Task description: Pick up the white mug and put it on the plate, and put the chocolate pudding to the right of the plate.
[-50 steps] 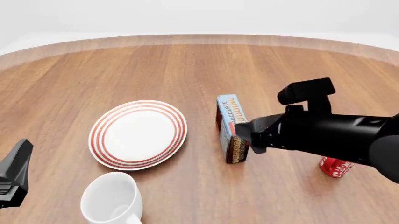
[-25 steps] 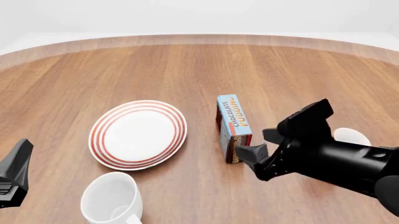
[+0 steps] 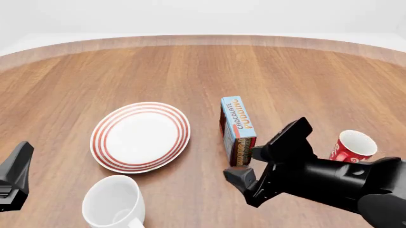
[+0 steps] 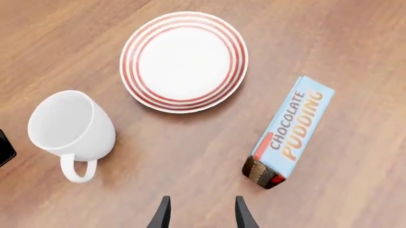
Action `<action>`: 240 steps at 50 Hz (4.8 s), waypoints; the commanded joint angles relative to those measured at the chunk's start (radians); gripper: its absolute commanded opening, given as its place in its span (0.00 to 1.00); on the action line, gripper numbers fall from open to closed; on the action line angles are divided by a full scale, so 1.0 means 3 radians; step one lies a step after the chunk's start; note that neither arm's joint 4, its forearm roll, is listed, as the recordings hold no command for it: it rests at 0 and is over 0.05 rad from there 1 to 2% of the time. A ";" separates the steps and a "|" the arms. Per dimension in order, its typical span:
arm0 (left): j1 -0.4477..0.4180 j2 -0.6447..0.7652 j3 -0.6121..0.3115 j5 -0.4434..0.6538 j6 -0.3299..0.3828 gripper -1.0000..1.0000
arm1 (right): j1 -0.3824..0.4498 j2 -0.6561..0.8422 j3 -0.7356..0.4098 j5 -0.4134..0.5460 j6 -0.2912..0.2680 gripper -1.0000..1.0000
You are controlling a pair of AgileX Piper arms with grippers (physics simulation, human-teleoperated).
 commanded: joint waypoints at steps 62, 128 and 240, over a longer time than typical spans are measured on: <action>0.0000 0.0000 0.0000 0.0000 0.0000 1.00 | 0.1045 0.0768 -0.0483 0.0167 0.0066 1.00; 0.0000 0.0000 0.0000 0.0000 0.0000 1.00 | 0.1445 0.1244 -0.0864 0.0189 0.0047 1.00; 0.0000 0.0000 0.0000 0.0000 0.0000 1.00 | 0.1569 0.1911 -0.1345 0.0186 0.0219 1.00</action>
